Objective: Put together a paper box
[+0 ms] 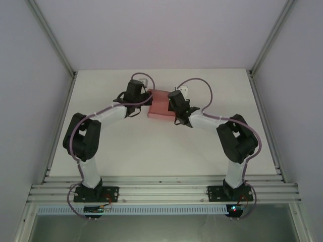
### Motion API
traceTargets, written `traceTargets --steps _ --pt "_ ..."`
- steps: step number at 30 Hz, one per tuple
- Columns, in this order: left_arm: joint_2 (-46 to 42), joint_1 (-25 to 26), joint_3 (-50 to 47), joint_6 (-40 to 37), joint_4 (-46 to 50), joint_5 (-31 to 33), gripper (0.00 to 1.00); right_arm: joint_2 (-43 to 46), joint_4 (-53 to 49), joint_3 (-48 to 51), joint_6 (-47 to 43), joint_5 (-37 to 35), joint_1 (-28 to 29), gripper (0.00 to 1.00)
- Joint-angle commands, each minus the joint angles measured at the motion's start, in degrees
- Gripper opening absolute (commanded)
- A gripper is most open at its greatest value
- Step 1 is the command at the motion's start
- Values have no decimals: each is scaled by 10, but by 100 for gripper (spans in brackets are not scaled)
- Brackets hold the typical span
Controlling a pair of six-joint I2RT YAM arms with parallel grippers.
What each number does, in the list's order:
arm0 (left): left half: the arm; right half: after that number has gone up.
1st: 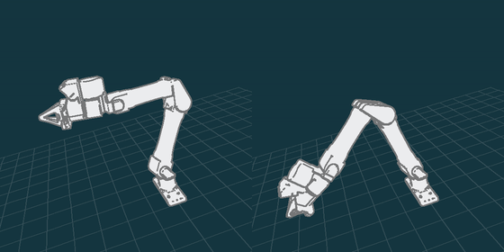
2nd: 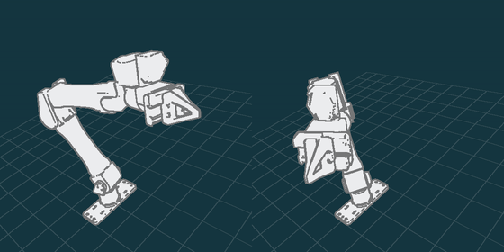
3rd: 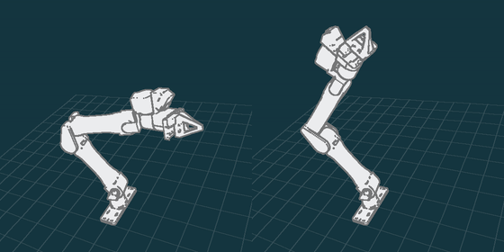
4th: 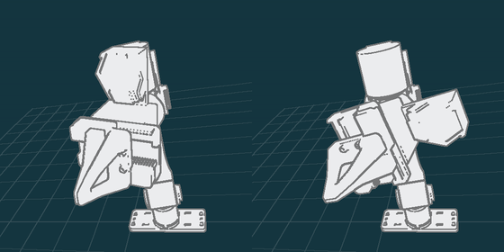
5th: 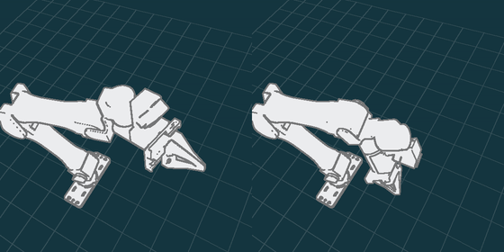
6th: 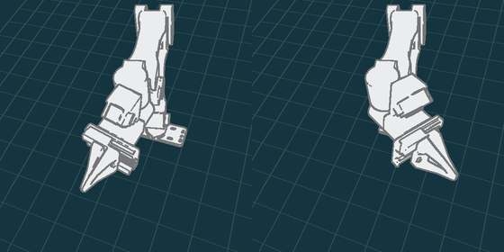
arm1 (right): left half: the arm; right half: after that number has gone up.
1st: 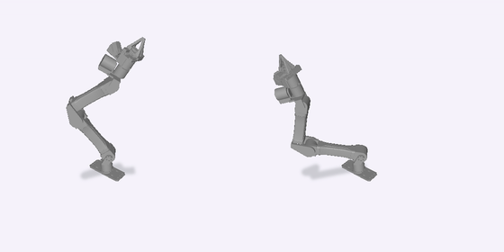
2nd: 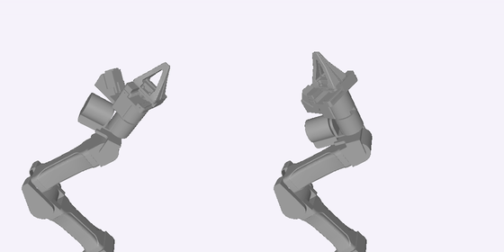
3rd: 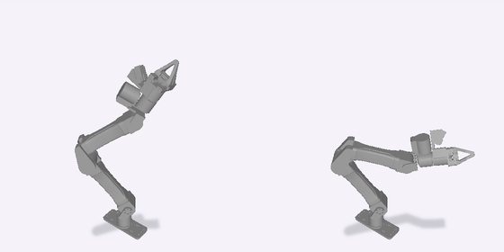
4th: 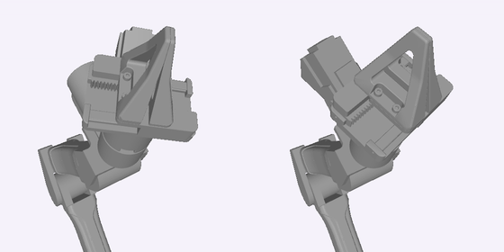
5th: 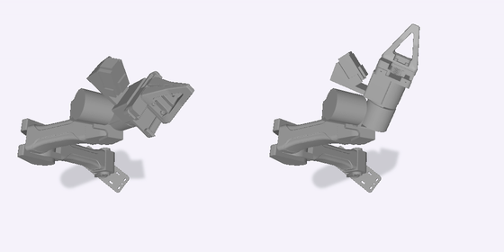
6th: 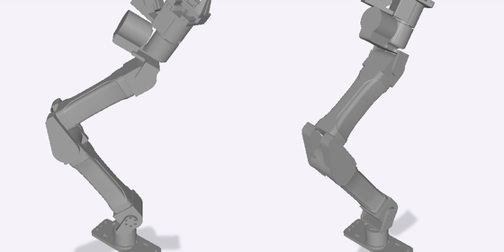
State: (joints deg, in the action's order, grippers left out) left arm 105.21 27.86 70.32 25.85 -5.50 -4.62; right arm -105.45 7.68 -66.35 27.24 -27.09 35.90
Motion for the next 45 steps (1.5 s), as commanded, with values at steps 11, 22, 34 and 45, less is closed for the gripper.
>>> traceTargets --steps 11,22,34,45 --pt "-44 43 -153 -6 -80 -75 0 35 44 88 -7 4 46 18" --pt "-85 64 -246 -61 -152 -9 0 142 -67 93 -29 80 66 76" --pt "-125 98 -319 -102 -239 46 1 248 -147 140 -56 48 97 99" --pt "-168 100 -382 -127 -286 26 28 302 -181 112 -81 104 98 99"
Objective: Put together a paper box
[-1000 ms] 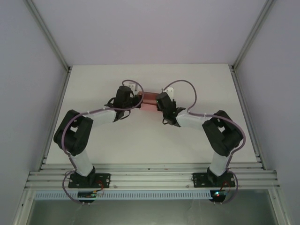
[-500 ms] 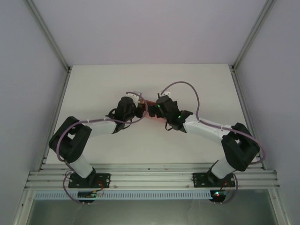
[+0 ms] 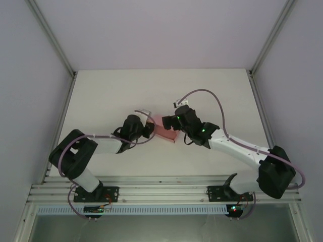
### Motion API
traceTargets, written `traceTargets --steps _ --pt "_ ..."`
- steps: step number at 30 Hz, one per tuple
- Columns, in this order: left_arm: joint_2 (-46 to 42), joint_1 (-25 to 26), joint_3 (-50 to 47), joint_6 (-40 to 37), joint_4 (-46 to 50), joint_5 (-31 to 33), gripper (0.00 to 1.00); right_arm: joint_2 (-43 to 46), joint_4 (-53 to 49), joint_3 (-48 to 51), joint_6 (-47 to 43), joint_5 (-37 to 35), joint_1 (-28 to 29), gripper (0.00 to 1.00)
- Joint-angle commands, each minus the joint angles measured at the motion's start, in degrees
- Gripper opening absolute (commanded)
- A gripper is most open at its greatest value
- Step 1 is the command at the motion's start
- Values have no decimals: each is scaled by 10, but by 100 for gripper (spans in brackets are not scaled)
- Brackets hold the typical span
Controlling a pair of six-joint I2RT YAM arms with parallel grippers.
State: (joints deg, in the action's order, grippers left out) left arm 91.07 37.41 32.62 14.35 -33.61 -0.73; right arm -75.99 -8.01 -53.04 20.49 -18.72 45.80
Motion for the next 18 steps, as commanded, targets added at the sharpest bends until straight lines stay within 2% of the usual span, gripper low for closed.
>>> traceTargets --steps 1,6,8,12,13,15,18 --pt "-30 5 -4 -15 3 -13 31 4 -24 -26 -14 14 -4 99" --pt "-66 7 -17 -7 23 -21 42 -38 -61 -54 -18 2 -20 99" --pt "-99 7 -27 1 45 -16 54 -56 -69 -55 -7 -3 -30 99" --pt "-202 10 -46 8 124 -11 96 -93 -65 -48 6 50 -57 99" --pt "-236 10 -46 14 157 3 100 -105 -65 -49 5 56 -60 99" --pt "-291 10 -31 15 230 23 100 -127 -66 -48 2 61 -63 99" --pt "-322 -1 21 57 338 63 100 -156 -64 -45 -6 75 -63 99"
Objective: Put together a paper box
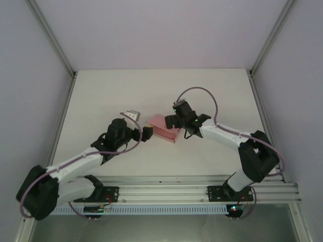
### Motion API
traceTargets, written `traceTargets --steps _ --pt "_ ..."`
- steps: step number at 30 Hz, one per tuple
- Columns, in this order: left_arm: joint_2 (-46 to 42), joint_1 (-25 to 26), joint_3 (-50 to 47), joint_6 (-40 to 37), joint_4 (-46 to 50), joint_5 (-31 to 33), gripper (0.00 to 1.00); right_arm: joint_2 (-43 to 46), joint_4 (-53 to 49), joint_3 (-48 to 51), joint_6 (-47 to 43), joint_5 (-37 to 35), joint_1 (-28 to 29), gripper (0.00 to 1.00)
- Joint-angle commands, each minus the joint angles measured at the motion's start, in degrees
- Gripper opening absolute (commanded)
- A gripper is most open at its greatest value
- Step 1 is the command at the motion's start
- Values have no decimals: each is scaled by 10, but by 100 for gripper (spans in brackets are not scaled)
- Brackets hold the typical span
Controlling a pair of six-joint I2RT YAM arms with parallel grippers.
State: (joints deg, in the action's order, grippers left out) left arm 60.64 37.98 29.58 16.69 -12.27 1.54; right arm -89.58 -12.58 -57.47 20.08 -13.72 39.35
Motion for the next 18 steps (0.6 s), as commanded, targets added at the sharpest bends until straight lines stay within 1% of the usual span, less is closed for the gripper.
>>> traceTargets --steps 1,2,5,8,10,16,18 --pt "-12 -13 72 48 155 43 99 -27 -13 3 -5 33 1 99" --pt "-1 -21 94 60 181 36 100 -32 -7 8 -9 41 0 99" --pt "57 -58 145 85 220 -29 100 -47 16 27 -28 55 1 99" --pt "122 -86 172 88 203 -93 100 -56 34 43 -52 68 -3 99" --pt "168 -99 192 87 190 -131 100 -60 46 51 -74 95 -5 99" --pt "290 -124 253 77 163 -252 99 -77 86 79 -112 140 -14 99" --pt "327 -134 270 74 153 -289 93 -79 99 84 -120 153 -21 99"
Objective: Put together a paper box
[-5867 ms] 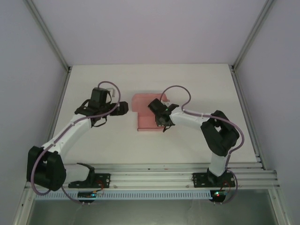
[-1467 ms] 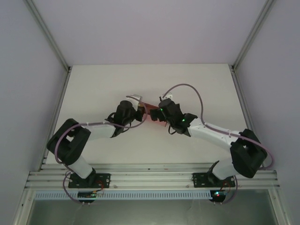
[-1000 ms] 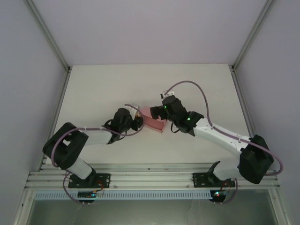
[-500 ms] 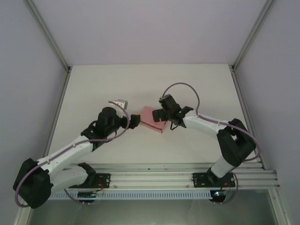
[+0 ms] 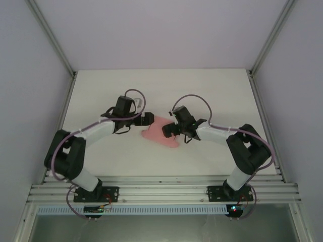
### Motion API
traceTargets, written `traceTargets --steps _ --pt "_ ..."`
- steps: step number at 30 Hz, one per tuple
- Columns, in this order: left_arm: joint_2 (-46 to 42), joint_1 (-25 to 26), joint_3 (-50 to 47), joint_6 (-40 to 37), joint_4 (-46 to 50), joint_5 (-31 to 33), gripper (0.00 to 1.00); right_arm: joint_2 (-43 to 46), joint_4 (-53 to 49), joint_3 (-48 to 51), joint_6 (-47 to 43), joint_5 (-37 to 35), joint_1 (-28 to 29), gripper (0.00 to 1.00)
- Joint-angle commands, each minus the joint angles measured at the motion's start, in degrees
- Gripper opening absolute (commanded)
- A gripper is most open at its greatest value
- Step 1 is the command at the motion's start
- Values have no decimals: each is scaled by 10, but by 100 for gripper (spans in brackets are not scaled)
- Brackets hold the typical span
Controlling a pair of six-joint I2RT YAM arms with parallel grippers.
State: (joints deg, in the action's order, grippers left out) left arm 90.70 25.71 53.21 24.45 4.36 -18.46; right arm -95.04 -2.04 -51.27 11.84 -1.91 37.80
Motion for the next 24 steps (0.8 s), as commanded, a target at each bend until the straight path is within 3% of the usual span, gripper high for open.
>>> traceTargets --steps 1,9,12,15,17,21,24 --pt "44 -16 41 -8 -19 -110 89 -23 -3 22 -37 42 -11 99" --pt "149 -38 74 -21 -26 -200 66 -4 -4 11 -40 84 -35 99" --pt "166 -39 73 -18 -37 -218 51 2 -11 5 -40 80 -35 99" --pt "172 -45 62 -8 -60 -235 45 13 -18 2 -30 67 -39 99" --pt "176 -51 51 6 -82 -251 39 25 -22 3 -15 59 -42 99" --pt "180 -65 26 27 -111 -264 16 62 -27 13 53 43 -55 99" --pt "178 -76 -3 53 -156 -280 11 106 -30 31 131 64 -73 99"
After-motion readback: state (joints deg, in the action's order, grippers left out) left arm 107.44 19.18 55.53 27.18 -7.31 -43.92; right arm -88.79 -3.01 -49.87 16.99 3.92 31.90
